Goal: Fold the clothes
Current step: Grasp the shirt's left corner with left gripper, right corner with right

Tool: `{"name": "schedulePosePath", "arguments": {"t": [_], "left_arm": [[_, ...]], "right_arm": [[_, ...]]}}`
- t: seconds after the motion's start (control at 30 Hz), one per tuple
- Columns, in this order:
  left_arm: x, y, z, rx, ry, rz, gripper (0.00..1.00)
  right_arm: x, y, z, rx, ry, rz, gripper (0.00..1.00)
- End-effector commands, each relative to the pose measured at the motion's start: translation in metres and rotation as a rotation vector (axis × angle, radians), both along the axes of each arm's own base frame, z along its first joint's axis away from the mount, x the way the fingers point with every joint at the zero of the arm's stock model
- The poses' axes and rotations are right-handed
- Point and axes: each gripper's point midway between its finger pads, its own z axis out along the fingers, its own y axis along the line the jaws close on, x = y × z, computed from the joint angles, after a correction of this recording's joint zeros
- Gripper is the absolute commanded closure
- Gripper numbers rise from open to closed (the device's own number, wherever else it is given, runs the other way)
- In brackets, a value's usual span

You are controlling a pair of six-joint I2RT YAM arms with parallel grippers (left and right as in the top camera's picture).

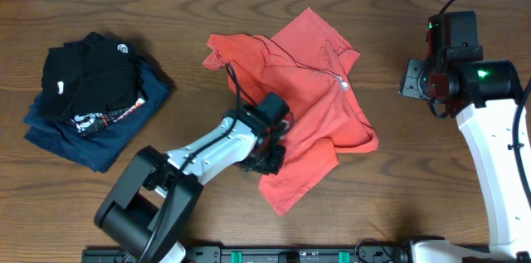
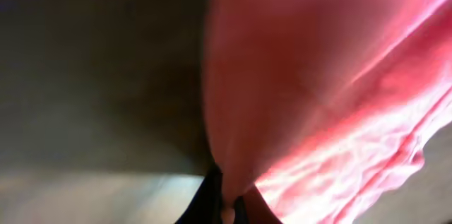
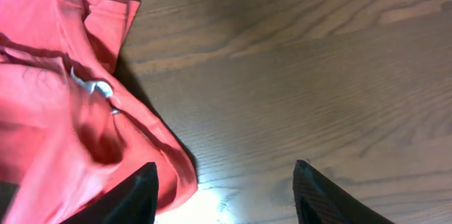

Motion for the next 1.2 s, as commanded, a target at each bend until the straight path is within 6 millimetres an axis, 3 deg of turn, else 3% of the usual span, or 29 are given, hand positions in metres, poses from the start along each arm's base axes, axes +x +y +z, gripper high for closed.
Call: {"name": "schedulePosePath", "arguments": {"t": [0.0,0.17,0.37,0.5,0.67,0.8,0.9,0.97,1.17], "left_arm": [[0.012,0.038,0.022,0.105,-0.048,0.064,0.94],[0.023,0.134,0.081,0.291,-0.166,0.363,0.94],[0.024,0.195,0.130,0.208,-0.283,0.750,0.94],[0.027,0.209,0.149,0.153,-0.366,0.835,0.94],[0.025,0.209,0.150,0.150,-0.371,0.836,0.95],[0.024,0.209,0.146,0.156,-0.357,0.835,0.94],[0.023,0.209,0.144,0.161,-0.347,0.833,0.94],[0.022,0.209,0.144,0.163,-0.342,0.833,0.94],[0.021,0.209,0.144,0.165,-0.338,0.832,0.94]], "right_arm": [[0.001,0.003,0.005,0.013,-0.010,0.040,0.44],[0.004,0.031,-0.019,0.086,0.073,0.239,0.46],[0.008,0.074,-0.054,0.220,0.179,0.430,0.47],[0.003,0.108,-0.088,0.308,0.292,0.528,0.45],[-0.010,0.157,-0.124,0.431,0.417,0.622,0.39],[0.003,0.189,-0.149,0.440,0.408,0.594,0.38],[0.017,0.210,-0.155,0.464,0.354,0.559,0.38],[0.022,0.216,-0.157,0.463,0.337,0.522,0.40],[0.021,0.208,-0.170,0.394,0.362,0.339,0.43]]}}
